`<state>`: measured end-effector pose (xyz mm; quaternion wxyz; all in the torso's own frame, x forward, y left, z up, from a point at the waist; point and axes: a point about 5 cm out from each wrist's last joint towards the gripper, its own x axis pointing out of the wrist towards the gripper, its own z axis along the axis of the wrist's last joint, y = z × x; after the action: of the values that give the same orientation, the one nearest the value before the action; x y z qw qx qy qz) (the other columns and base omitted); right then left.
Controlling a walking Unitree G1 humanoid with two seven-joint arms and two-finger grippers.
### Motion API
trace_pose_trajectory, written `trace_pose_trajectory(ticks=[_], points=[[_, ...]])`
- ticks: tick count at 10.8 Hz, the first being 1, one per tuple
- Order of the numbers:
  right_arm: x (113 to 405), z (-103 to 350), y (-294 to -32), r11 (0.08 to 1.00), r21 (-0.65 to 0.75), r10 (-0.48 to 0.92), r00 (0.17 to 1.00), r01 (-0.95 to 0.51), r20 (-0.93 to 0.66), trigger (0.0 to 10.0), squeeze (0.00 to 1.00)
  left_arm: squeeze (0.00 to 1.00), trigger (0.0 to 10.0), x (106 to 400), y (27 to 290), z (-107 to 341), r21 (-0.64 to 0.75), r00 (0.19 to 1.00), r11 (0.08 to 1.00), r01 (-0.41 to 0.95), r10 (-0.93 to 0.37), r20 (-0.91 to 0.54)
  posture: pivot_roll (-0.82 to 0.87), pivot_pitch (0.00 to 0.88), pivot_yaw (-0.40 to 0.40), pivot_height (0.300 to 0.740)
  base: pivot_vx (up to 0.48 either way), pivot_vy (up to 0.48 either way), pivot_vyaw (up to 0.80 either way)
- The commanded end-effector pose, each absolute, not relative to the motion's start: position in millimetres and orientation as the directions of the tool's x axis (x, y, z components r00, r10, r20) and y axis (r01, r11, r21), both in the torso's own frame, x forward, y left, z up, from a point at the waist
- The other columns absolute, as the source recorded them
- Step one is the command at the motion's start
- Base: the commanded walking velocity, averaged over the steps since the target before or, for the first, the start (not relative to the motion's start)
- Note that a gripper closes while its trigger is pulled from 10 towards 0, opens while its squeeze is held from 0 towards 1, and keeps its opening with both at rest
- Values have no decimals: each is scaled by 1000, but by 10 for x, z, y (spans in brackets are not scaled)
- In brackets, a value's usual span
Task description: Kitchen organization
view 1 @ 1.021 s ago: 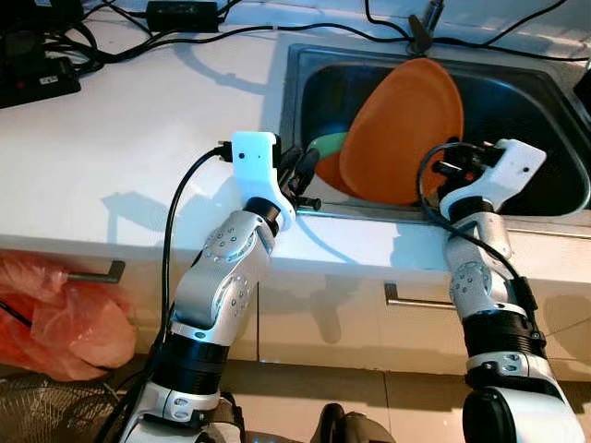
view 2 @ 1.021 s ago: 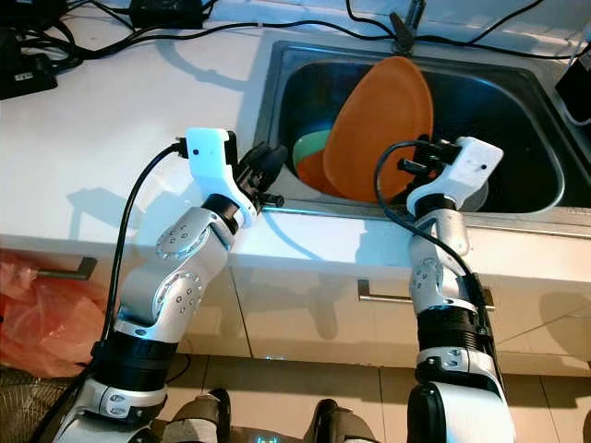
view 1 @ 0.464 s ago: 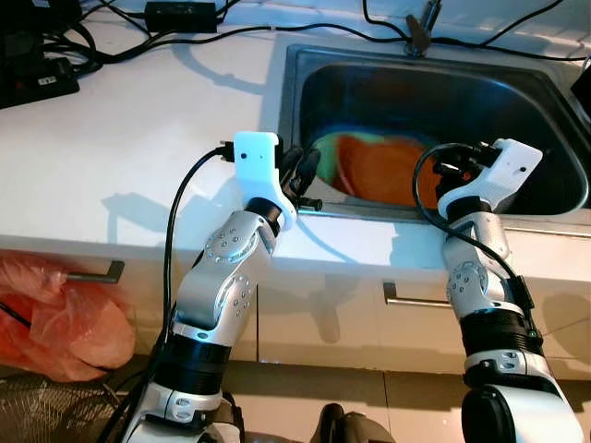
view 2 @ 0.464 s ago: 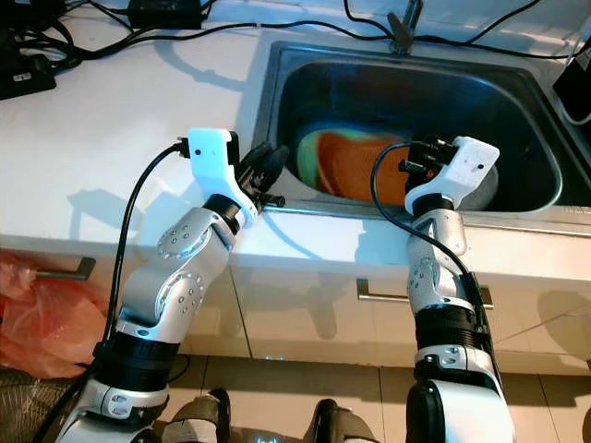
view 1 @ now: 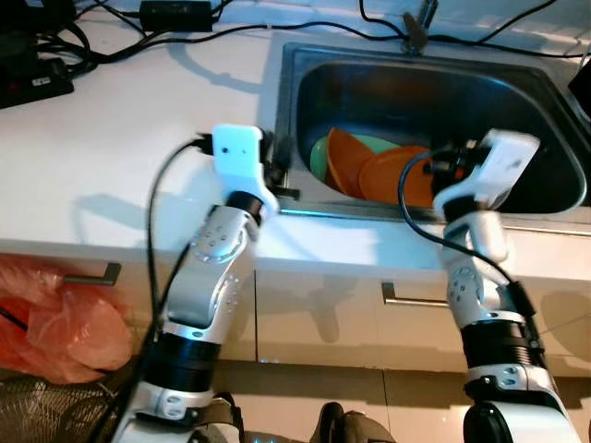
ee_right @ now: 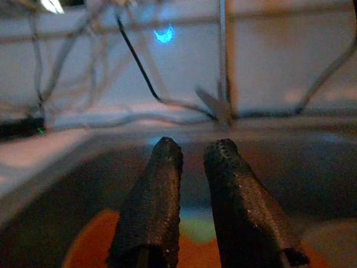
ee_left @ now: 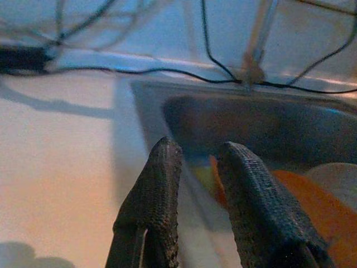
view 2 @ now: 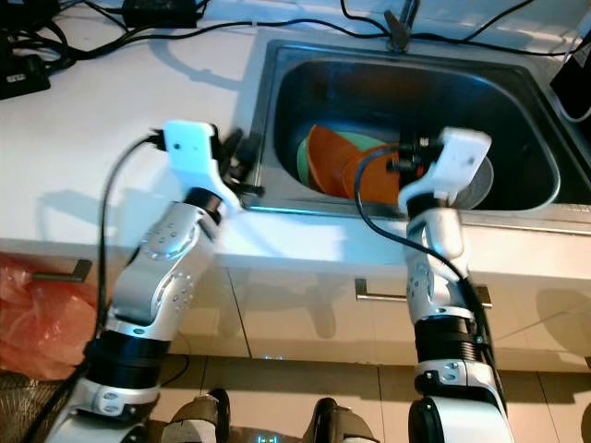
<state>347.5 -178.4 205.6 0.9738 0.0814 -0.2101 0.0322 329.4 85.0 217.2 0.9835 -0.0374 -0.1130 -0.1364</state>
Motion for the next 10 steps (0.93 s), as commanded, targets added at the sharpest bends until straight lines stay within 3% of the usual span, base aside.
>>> trace_pose_trajectory(ticks=[1, 4, 10], points=[[3407, 2106, -1803, 990, 111, 32, 894, -91, 448, 10000, 0, 0, 10000, 3304, 891, 2201, 12, 939, 973, 228, -224, 260, 134, 183, -55, 740, 0, 0, 0], [3252, 2027, -1691, 992, 49, 85, 889, -120, 449, 10000, 0, 0, 10000, 3276, 1019, 2108, 112, 943, 983, 144, -171, 284, 122, 177, -48, 740, 0, 0, 0], [3252, 1946, -1611, 986, 106, 79, 914, -131, 398, 10000, 0, 0, 10000, 3294, 1086, 2065, 41, 950, 997, 62, -72, 304, 126, 165, -49, 740, 0, 0, 0]])
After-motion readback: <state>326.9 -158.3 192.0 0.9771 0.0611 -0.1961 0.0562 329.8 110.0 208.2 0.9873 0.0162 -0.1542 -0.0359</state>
